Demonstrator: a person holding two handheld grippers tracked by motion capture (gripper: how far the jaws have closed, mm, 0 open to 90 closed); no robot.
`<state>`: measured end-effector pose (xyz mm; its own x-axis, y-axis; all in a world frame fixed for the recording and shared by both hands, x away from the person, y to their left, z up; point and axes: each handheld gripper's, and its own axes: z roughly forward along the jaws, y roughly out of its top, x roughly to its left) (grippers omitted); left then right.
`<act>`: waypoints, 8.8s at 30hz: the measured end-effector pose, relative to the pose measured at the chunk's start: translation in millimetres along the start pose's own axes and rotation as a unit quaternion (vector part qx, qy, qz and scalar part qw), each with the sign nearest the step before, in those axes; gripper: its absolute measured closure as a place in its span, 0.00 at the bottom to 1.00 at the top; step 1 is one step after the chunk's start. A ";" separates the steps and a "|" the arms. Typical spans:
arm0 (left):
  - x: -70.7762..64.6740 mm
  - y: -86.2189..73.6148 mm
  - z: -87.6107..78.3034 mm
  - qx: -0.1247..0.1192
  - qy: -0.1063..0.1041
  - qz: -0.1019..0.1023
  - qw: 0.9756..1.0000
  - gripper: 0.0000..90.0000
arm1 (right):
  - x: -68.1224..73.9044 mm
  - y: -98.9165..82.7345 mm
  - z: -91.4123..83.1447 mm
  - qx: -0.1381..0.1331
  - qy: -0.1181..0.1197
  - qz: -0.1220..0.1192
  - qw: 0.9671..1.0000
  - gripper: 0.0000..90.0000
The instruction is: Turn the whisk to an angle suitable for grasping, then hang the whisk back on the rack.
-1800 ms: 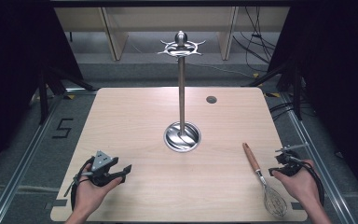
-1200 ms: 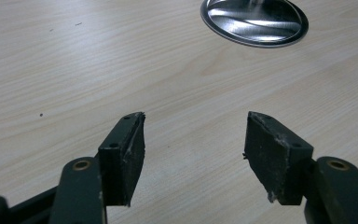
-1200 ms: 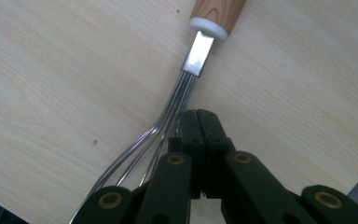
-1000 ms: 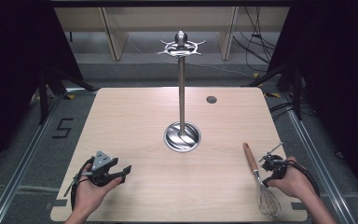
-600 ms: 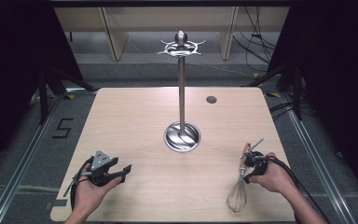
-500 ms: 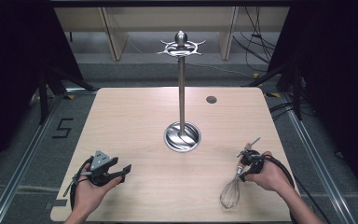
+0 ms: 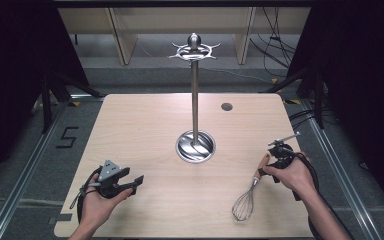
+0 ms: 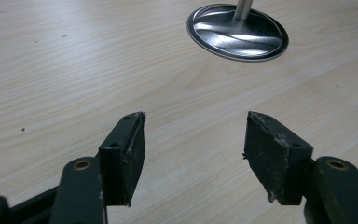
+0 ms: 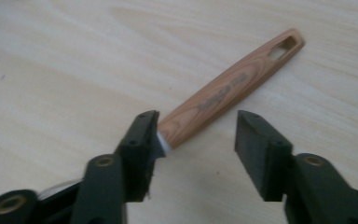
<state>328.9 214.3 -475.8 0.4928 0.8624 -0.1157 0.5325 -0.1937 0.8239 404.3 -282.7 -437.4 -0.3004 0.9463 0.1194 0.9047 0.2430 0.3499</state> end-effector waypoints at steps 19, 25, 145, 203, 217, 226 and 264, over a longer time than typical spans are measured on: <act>3.1 -0.9 -2.2 -0.003 0.005 0.005 1.000 0.42 | 3.8 36.5 23.8 0.046 -0.029 0.154 0.987 0.46; 3.7 -0.7 -3.0 -0.004 0.007 -0.001 1.000 0.42 | 6.1 32.8 31.7 0.077 -0.039 0.156 0.984 0.48; 7.7 0.9 -6.4 -0.017 0.014 -0.003 1.000 0.42 | 31.7 47.6 -122.1 -0.343 0.055 -0.176 0.921 0.77; 9.0 1.6 -7.0 -0.018 0.013 -0.002 1.000 0.42 | 50.2 84.0 -150.3 -0.352 0.085 -0.222 0.905 0.76; 8.2 1.3 -6.8 -0.018 0.016 -0.009 1.000 0.42 | 57.2 89.9 -155.2 -0.360 0.086 -0.228 0.901 0.76; 8.5 1.8 -7.7 -0.019 0.020 -0.005 1.000 0.42 | 60.8 93.0 -155.9 -0.359 0.094 -0.228 0.900 0.76; 9.2 2.0 -8.3 -0.024 0.018 -0.006 1.000 0.42 | 78.1 106.8 -162.7 -0.367 0.094 -0.240 0.894 0.76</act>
<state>328.7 225.7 -470.5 0.4613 0.8808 -0.1070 0.5042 -0.1610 0.8484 428.3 -217.5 -239.6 -0.7081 0.7017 -0.0780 0.2377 0.3410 0.9095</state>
